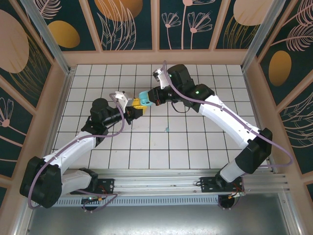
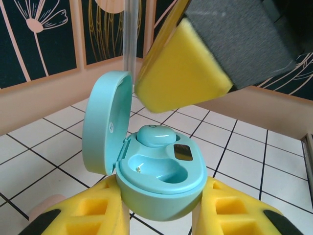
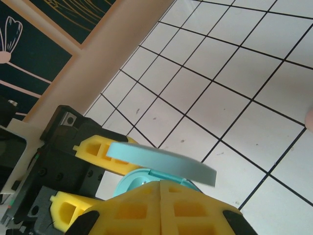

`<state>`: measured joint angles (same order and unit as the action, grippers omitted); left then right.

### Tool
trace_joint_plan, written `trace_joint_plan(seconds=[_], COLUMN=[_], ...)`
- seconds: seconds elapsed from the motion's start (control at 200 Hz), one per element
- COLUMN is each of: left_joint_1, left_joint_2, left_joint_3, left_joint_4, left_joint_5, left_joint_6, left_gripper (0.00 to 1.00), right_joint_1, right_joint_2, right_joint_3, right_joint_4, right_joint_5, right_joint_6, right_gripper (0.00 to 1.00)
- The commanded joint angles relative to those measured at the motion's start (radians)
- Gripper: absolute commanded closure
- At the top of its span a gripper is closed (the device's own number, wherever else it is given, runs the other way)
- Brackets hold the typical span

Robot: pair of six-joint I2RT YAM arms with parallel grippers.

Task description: Insert the wireless bluetooth earbuds into the charging case

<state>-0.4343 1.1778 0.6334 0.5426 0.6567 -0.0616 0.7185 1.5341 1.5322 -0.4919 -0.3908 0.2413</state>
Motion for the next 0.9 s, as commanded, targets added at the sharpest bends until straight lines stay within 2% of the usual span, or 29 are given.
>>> trace_joint_plan(seconds=[0.0,0.17,0.305,0.405,0.61,0.896], left_joint_1=[-0.006,-0.006,-0.005,-0.005,-0.005,-0.005], left_joint_2=[-0.01,-0.018,-0.022,-0.025,-0.027,-0.044], left_joint_3=[-0.003,-0.006,-0.005,-0.007,-0.019,-0.032], left_joint_4=[0.035,0.024,0.012,0.007,0.013,0.01], left_joint_5=[-0.021,-0.048,-0.058,-0.059,-0.057,-0.052], left_joint_6=[-0.004,0.006,0.016,0.02,0.013,0.016], left_gripper=[0.82,0.82,0.82,0.82,0.82,0.82], right_joint_1=[-0.017,-0.07,-0.164,-0.203,-0.142,-0.102], right_joint_2=[-0.073,-0.178,-0.265,-0.279,-0.197,0.028], right_joint_3=[0.022,-0.068,-0.214,-0.333,-0.538,-0.508], right_joint_4=[-0.023,0.009,0.011,-0.003,0.112,0.125], right_joint_5=[-0.011,0.006,0.08,0.106,0.128,0.177], right_joint_6=[0.039,0.14,0.305,0.408,0.559,0.504], right_gripper=[0.93,0.94,0.94,0.88,0.77,0.74])
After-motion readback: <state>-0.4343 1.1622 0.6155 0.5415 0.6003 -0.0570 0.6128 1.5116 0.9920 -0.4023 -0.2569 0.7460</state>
